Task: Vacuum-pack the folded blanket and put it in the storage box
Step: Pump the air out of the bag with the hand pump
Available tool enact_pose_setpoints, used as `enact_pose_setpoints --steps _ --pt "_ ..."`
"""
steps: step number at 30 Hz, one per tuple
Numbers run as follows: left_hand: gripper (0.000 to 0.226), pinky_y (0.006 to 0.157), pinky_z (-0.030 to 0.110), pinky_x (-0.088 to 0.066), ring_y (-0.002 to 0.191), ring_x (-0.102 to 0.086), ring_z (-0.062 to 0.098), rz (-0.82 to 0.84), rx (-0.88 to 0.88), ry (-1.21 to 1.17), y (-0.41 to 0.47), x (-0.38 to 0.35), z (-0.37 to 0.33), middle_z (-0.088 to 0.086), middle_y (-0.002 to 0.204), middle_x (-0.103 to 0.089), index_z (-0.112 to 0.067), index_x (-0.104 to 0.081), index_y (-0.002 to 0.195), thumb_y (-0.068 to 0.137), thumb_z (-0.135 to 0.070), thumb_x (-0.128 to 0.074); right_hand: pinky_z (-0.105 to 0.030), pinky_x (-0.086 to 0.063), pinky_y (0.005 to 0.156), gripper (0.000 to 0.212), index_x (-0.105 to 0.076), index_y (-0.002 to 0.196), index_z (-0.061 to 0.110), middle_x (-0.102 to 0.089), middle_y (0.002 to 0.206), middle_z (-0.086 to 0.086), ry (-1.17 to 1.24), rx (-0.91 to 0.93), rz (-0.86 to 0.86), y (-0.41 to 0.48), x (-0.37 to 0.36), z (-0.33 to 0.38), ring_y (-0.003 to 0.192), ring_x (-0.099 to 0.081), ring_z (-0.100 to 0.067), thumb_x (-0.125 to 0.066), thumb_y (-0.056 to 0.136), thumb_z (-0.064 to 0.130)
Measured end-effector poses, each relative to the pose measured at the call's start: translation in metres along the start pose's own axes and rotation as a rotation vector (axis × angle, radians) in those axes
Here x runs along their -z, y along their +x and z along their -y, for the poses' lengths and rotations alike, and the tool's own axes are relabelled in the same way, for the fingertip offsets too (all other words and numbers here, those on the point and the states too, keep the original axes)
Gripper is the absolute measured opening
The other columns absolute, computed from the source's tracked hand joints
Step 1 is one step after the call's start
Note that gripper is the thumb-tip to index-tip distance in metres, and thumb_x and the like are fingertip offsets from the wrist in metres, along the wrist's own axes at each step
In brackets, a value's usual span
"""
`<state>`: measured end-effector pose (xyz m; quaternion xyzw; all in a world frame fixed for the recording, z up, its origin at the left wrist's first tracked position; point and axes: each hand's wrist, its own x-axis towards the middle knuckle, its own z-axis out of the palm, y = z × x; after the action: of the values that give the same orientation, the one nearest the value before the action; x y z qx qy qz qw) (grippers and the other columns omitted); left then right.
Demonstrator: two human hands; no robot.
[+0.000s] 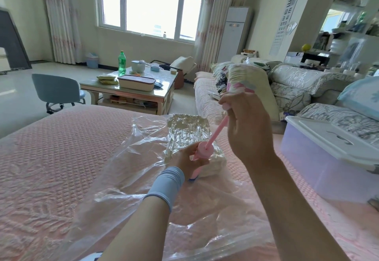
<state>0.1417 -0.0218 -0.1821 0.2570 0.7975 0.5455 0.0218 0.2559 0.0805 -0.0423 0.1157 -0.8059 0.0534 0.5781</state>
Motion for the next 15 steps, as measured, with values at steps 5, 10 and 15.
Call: enact_pose_setpoints --steps 5,10,15 --pt "0.057 0.063 0.003 -0.029 0.088 -0.055 -0.004 -0.003 0.021 0.084 -0.002 -0.003 0.0 -0.031 0.092 -0.06 -0.052 -0.058 0.121 0.07 -0.041 -0.08 -0.029 -0.046 0.094 0.021 -0.067 0.099 0.004 -0.068 0.102 -0.008 0.058 -0.082 0.025 -0.023 -0.022 0.001 0.102 -0.058 -0.025 -0.054 0.087 -0.008" --pt "0.049 0.061 -0.001 -0.035 0.066 -0.048 -0.026 -0.011 0.002 0.099 -0.006 -0.003 -0.002 -0.041 0.069 -0.052 -0.054 -0.057 0.107 0.059 -0.058 -0.067 -0.039 -0.053 0.073 0.019 -0.071 0.097 0.006 -0.068 0.089 -0.014 0.089 -0.302 0.521 -0.066 -0.039 0.004 0.09 -0.061 -0.033 -0.059 0.087 -0.005" --pt "0.051 0.067 0.001 -0.035 0.087 -0.057 -0.002 0.007 0.029 -0.015 -0.001 0.0 0.001 -0.027 0.09 -0.061 -0.037 -0.063 0.12 0.074 -0.026 -0.08 -0.04 -0.056 0.057 0.023 -0.07 0.092 0.007 -0.066 0.081 -0.012 0.035 -0.186 0.392 -0.04 -0.025 0.01 0.073 -0.063 -0.032 -0.071 0.076 -0.009"
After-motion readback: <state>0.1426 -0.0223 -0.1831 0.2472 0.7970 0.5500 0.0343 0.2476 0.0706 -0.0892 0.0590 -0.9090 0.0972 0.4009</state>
